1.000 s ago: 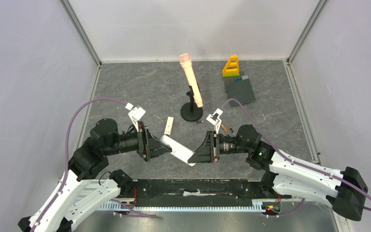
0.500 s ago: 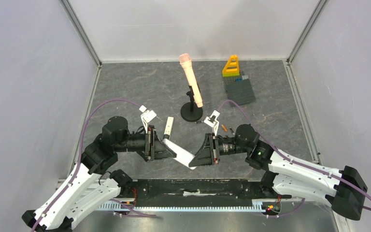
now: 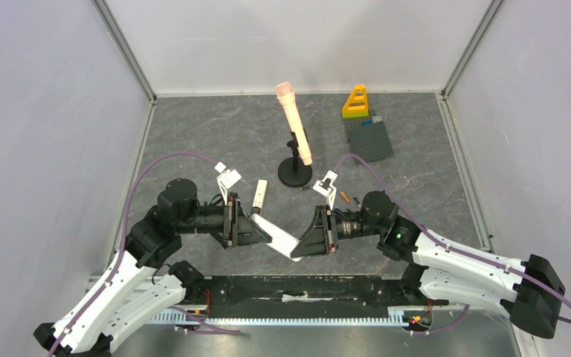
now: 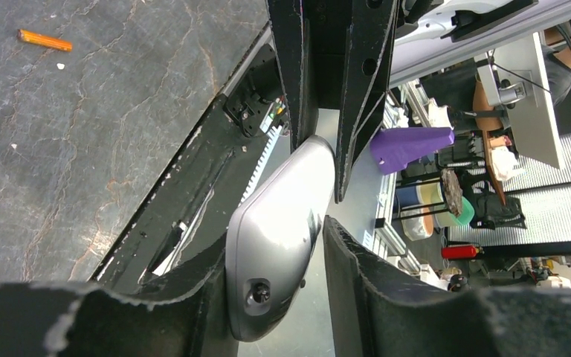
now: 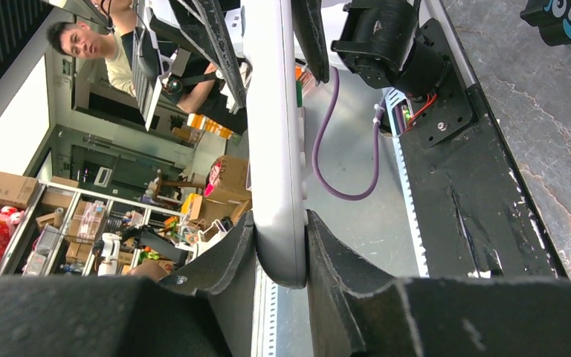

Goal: Load the batteries into the remote control
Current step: Turn over the remote control.

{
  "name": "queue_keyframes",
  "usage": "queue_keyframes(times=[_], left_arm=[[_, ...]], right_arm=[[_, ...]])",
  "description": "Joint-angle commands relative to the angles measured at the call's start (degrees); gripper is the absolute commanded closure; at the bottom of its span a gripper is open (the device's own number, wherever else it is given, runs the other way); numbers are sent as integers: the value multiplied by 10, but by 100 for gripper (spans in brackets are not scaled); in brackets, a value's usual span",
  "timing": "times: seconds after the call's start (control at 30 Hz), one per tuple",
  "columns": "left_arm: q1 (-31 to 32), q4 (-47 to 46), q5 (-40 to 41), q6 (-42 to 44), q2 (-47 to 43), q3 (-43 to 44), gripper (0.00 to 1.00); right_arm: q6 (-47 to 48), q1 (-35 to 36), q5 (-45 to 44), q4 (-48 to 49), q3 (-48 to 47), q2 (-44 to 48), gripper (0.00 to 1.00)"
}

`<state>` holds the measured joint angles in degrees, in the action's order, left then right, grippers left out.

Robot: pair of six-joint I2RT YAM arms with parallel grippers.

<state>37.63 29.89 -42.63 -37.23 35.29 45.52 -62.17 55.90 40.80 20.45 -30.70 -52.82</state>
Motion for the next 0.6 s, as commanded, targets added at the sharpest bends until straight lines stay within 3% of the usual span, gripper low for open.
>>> queue_keyframes(times=[0.0,0.17,0.27,0.43,0.57], left_arm=[[0,-28,-27,3,4,5,51],[0,-26,-25,8,6,9,42],[0,-26,-23,10,6,9,44],[0,-27,-26,9,5,6,66],[0,-27,-24,9,5,4,98]], right_arm=[[12,0,11,-1,-22,-5,84],[17,-1,15,-10,-22,-5,85],[18,0,15,-13,-22,-2,85],[18,-1,14,-13,-22,-3,85],[26,-1,2,-27,-21,-1,79]])
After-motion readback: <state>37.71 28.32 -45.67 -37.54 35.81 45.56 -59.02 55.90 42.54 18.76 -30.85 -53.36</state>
